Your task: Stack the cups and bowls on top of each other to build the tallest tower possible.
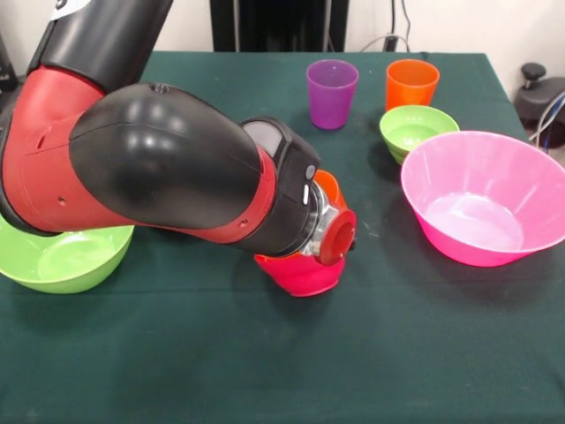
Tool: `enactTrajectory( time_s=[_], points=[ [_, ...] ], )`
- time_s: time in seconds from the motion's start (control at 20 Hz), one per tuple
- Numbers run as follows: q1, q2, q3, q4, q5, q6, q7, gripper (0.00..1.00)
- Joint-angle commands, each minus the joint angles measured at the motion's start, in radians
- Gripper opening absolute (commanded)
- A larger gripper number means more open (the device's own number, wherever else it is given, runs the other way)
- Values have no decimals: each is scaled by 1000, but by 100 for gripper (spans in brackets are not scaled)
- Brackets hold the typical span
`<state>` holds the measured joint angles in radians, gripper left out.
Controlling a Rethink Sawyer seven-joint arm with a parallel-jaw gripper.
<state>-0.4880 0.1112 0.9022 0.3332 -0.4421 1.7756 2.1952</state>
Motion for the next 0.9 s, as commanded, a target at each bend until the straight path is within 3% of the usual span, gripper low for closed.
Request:
enactTrajectory(
  time_s=[0.05, 0.35, 0.9],
  points=[
    [24, 44, 98, -70, -174, 43, 93, 0],
    [-5, 88, 303, -128, -397, 58, 26, 0],
    [-66, 150, 711, -200, -864, 63, -121, 0]
  ],
)
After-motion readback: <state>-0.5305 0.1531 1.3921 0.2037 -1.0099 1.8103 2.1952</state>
